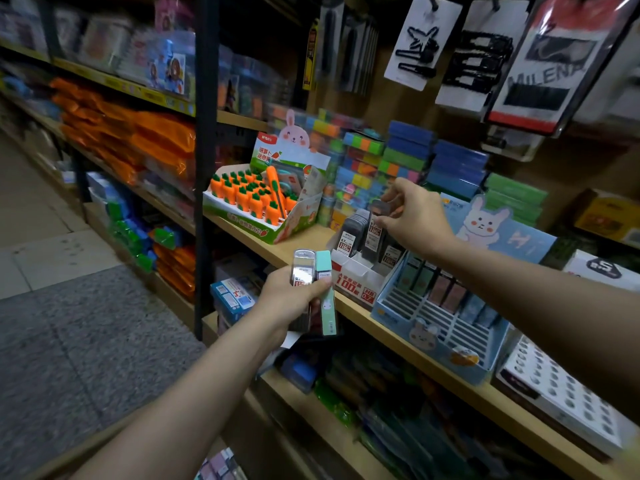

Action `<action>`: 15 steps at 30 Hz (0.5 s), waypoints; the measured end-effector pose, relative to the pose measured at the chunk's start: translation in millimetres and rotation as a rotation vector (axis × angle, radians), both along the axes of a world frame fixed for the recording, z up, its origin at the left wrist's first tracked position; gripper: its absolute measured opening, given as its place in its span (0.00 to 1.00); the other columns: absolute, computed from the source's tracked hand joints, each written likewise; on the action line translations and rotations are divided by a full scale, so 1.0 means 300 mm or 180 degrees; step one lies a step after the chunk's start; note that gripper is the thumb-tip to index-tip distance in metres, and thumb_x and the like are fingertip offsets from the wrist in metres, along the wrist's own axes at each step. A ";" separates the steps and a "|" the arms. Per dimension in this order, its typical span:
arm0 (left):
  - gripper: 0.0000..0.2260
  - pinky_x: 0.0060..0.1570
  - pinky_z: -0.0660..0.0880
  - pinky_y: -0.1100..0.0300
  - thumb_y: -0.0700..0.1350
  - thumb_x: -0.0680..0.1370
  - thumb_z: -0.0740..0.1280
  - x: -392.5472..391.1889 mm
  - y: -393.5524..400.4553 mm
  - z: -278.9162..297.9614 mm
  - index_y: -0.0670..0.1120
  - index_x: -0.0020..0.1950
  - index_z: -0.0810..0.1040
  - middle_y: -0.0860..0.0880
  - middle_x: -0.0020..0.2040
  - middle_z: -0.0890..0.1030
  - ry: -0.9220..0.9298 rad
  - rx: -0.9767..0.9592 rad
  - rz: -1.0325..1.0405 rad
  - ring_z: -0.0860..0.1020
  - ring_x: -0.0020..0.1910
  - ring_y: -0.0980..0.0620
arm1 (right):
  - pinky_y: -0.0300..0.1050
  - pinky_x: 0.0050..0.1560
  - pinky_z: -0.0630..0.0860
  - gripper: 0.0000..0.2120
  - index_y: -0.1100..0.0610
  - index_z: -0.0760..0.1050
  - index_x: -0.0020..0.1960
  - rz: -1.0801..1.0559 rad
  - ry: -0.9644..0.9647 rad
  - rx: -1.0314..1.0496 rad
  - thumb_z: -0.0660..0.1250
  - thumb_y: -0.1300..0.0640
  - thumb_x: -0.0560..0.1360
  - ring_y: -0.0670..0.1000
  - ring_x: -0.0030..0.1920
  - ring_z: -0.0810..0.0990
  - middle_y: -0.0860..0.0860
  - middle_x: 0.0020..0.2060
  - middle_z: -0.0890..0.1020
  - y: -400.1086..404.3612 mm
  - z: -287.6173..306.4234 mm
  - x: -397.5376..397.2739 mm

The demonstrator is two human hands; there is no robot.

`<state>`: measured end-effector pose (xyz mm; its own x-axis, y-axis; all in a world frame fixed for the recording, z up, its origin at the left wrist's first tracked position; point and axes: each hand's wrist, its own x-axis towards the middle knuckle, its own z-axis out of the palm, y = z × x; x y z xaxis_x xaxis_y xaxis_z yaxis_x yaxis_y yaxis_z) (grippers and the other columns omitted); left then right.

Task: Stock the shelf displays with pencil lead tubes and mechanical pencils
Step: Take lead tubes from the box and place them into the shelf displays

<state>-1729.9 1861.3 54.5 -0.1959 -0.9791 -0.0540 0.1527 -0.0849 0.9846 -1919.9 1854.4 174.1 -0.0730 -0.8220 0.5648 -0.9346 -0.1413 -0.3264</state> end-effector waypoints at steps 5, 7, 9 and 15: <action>0.08 0.35 0.74 0.62 0.44 0.74 0.74 -0.011 -0.001 0.006 0.48 0.53 0.83 0.49 0.44 0.86 0.0085 -0.0037 -0.0052 0.79 0.31 0.59 | 0.48 0.46 0.80 0.12 0.55 0.75 0.50 -0.0078 0.0000 0.0056 0.75 0.56 0.71 0.51 0.44 0.80 0.50 0.42 0.80 0.000 0.012 -0.009; 0.07 0.33 0.73 0.64 0.43 0.74 0.73 -0.017 0.001 0.005 0.48 0.52 0.83 0.50 0.43 0.85 0.0113 -0.0059 -0.0058 0.78 0.29 0.61 | 0.48 0.45 0.79 0.11 0.56 0.76 0.49 -0.0111 0.0005 0.0059 0.75 0.56 0.71 0.51 0.44 0.79 0.50 0.41 0.80 -0.001 0.014 -0.014; 0.08 0.32 0.73 0.64 0.42 0.74 0.73 -0.021 0.001 0.004 0.47 0.53 0.83 0.50 0.42 0.85 0.0156 -0.0050 -0.0073 0.78 0.28 0.61 | 0.46 0.44 0.79 0.10 0.55 0.76 0.47 -0.0106 0.0103 0.0089 0.76 0.56 0.71 0.50 0.43 0.79 0.49 0.40 0.80 0.000 0.004 -0.019; 0.09 0.36 0.75 0.61 0.44 0.75 0.73 -0.022 0.013 0.003 0.49 0.55 0.82 0.50 0.47 0.85 0.0051 -0.0017 -0.0174 0.79 0.37 0.57 | 0.52 0.46 0.78 0.12 0.53 0.77 0.45 -0.0310 0.0895 0.0151 0.76 0.49 0.70 0.53 0.47 0.79 0.50 0.43 0.82 -0.008 -0.052 -0.040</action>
<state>-1736.5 1865.3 55.3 -0.2499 -0.9672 -0.0452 0.1639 -0.0883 0.9825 -1931.7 1852.0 158.4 0.0010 -0.8448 0.5350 -0.9977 -0.0373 -0.0571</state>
